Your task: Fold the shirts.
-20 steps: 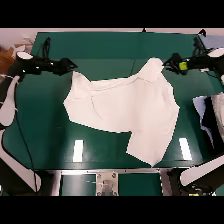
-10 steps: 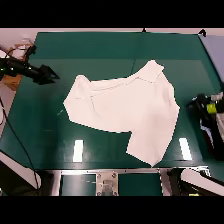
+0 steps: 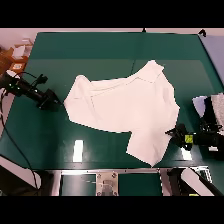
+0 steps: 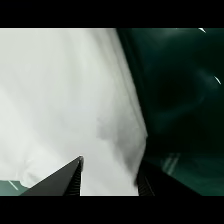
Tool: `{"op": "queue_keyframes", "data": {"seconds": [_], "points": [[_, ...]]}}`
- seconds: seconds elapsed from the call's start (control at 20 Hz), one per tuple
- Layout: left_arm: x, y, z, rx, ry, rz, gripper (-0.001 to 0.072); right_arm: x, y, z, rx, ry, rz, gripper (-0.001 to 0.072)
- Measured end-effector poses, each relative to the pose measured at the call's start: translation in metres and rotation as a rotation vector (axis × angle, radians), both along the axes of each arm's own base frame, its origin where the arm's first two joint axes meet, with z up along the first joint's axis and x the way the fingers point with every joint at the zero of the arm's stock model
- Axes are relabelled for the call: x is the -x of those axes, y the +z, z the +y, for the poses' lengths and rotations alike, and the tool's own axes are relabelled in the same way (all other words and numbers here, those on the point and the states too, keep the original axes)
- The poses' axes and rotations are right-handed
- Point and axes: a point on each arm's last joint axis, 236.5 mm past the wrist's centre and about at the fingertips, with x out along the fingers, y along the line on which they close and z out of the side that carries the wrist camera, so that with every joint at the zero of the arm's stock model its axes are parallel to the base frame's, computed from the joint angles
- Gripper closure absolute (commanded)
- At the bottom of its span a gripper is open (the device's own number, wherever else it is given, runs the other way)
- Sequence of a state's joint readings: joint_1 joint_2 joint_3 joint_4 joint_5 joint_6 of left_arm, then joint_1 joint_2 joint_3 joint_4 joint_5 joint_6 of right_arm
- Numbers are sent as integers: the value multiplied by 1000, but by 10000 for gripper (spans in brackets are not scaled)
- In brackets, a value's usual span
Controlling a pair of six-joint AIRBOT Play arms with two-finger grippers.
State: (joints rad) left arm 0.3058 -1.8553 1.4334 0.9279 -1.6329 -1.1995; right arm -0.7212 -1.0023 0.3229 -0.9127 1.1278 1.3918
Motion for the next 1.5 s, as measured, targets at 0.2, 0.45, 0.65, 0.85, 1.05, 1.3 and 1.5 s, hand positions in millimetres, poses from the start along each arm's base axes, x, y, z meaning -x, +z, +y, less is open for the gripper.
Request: {"op": "queue_keyframes", "data": {"seconds": [0.2, 0.45, 0.65, 0.85, 1.05, 1.3, 1.5], "points": [[21, -5, -7, -27, 41, -7, 119, -18, -3, -17, 78, -30, -77, 323], [48, -22, -47, 2, 52, 22, 119, -24, -1, -25, 115, -14, -109, 319], [52, -39, -76, -31, 22, -8, 682, -27, 2, -26, 121, -8, -119, 277], [38, -43, -77, -62, 35, -68, 683, -30, 7, -35, 143, 8, -120, 278], [29, -42, -74, -82, 42, -104, 683, -31, 7, -37, 125, -5, -105, 285], [27, -41, -74, -85, 43, -113, 684, -38, -5, -3, 8, 65, -92, 695], [13, -24, -65, -120, 11, -177, 685, -75, 25, -1, -18, 117, -219, 697]]}}
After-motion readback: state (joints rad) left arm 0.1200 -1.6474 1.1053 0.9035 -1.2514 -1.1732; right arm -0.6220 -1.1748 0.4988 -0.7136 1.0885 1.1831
